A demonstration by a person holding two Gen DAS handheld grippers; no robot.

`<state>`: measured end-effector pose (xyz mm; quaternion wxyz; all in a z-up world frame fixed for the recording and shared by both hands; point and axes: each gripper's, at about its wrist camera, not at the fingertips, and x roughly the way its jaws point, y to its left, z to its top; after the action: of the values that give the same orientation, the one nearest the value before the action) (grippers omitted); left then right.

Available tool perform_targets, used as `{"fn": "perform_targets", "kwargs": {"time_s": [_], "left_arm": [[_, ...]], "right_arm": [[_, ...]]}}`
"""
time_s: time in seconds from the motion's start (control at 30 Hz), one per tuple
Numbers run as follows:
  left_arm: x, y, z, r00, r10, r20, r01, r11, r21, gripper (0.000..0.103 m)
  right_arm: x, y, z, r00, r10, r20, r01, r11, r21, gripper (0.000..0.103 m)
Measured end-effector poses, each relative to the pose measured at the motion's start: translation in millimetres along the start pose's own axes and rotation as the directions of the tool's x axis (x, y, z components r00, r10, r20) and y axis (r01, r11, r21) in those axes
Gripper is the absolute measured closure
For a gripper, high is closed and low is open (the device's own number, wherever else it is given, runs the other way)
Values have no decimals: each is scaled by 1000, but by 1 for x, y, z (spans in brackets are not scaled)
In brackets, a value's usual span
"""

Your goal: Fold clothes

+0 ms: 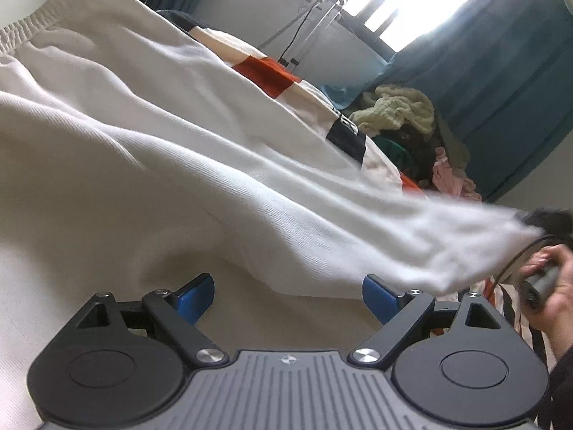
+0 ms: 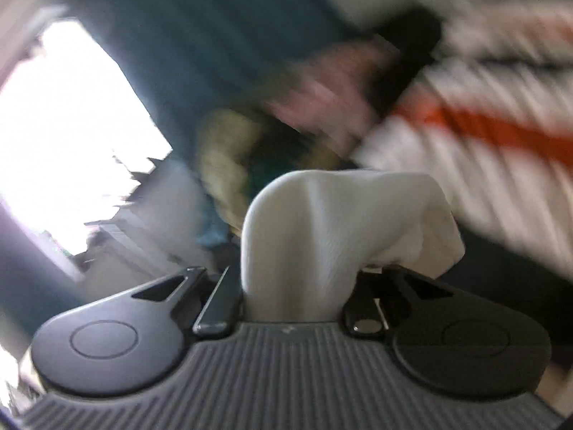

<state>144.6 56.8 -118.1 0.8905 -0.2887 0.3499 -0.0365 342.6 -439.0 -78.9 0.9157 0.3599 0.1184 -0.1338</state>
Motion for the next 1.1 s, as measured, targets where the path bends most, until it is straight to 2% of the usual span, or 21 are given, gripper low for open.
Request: {"fn": "perform_targets", "kwargs": {"time_s": [0.13, 0.17, 0.2, 0.27, 0.33, 0.4, 0.47, 0.53, 0.6, 0.63, 0.7, 0.8, 0.9, 0.97, 1.03, 1.1], "left_arm": [[-6, -1, 1, 1000, -10, 14, 10, 1000, 1, 12], [-7, -2, 1, 1000, -7, 19, 7, 1000, 7, 12], [-8, -3, 1, 1000, -3, 25, 3, 1000, 15, 12], [-11, -4, 0, 999, 7, 36, -8, 999, 32, 12], [-13, -4, -1, 999, 12, 37, -13, 999, 39, 12], [-13, -4, -2, 999, 17, 34, -19, 999, 42, 12], [-13, -5, -4, 999, 22, 29, -24, 999, 48, 12], [-13, -7, -5, 999, 21, 25, -22, 999, 50, 12], [-12, -9, -6, 999, 23, 27, -25, 998, 57, 12], [-12, -10, -6, 999, 26, 30, -28, 998, 62, 12], [-11, -10, -7, 999, 31, 31, -34, 997, 69, 12], [-7, -11, -8, 999, 39, 21, -40, 997, 71, 12], [-4, -12, -9, 999, 37, 17, -38, 996, 81, 12], [-4, -12, -10, 999, 34, 16, -35, 996, 85, 12], [-4, -11, -10, 999, 31, 17, -32, 996, 81, 12], [-2, -10, -9, 1000, 27, 14, -28, 997, 74, 12]], "right_arm": [[-38, 10, 5, 985, 120, 122, -92, 973, -213, 81], [-41, -1, 1, 989, 98, 111, -73, 975, -211, 78], [-41, -17, -5, 995, 62, 82, -46, 981, -190, 76], [-36, -57, -22, 1000, -4, -30, 1, 996, -90, 73], [-31, -98, -40, 987, -57, -149, 59, 998, 7, 73], [-37, -134, -60, 978, -61, -200, 85, 990, 114, 72], [-44, -156, -68, 978, -26, -208, 68, 977, 201, 57], [-51, -173, -70, 980, 24, -196, 32, 960, 279, 51], [-56, -183, -65, 983, 86, -161, -26, 939, 344, 38], [-60, -185, -62, 983, 115, -144, -55, 928, 367, 27], [-58, -181, -52, 986, 111, -123, -58, 926, 372, 23], [-48, -174, -49, 988, -76, -134, 117, 936, 331, 23], [-37, -167, -46, 955, -265, -137, 294, 912, 287, 24], [-51, -180, -50, 959, -267, -96, 284, 898, 337, 23], [-45, -197, -43, 978, -198, -62, 206, 887, 414, 23], [-46, -216, -39, 998, -66, -15, 64, 849, 524, 23]]}}
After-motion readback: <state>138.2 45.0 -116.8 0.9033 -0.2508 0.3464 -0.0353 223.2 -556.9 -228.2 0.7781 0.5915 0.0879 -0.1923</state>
